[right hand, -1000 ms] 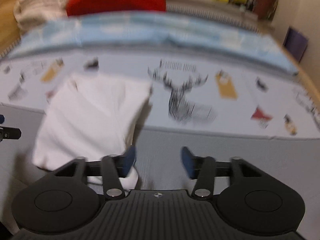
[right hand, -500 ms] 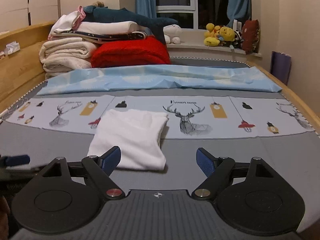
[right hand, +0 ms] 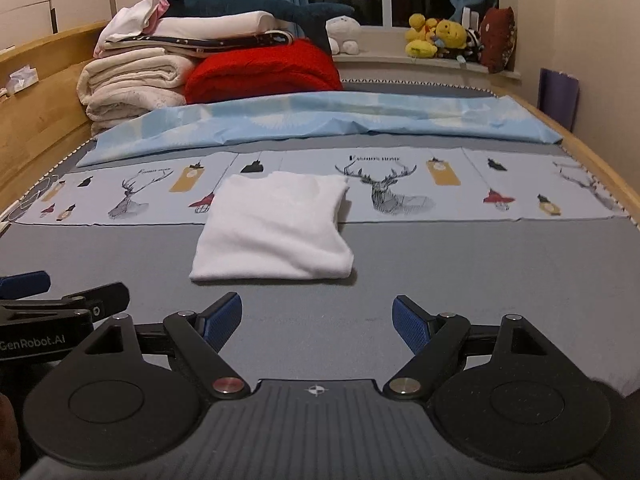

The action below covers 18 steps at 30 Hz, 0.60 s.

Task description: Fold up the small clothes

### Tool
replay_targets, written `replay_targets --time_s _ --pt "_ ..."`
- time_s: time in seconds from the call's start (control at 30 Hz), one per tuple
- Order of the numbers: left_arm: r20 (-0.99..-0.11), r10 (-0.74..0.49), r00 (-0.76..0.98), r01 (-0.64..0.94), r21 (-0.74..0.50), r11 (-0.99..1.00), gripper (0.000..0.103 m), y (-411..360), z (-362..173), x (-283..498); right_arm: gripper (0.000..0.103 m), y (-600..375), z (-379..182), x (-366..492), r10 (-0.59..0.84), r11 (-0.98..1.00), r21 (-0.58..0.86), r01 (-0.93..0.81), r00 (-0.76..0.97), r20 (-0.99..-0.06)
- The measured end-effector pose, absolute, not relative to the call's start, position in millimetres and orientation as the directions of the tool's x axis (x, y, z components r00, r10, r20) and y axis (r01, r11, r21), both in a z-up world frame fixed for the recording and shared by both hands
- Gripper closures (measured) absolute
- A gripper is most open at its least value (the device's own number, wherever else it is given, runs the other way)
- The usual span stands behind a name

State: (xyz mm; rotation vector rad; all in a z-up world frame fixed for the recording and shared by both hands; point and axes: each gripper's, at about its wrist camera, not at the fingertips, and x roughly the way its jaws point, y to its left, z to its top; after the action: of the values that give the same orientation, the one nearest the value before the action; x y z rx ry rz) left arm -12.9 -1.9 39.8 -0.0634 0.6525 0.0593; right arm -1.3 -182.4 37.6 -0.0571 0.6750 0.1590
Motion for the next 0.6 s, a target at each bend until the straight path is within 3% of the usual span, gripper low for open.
replay_targets --time_s 0.6 --pt "-0.628 0.015 0.778 -0.068 -0.060 0.996 0.001 -1.0 36.0 -5.9 0.020 -171.1 34.2 1.2 0.133 0.983 -0.017 -0.183 0.771 -0.623"
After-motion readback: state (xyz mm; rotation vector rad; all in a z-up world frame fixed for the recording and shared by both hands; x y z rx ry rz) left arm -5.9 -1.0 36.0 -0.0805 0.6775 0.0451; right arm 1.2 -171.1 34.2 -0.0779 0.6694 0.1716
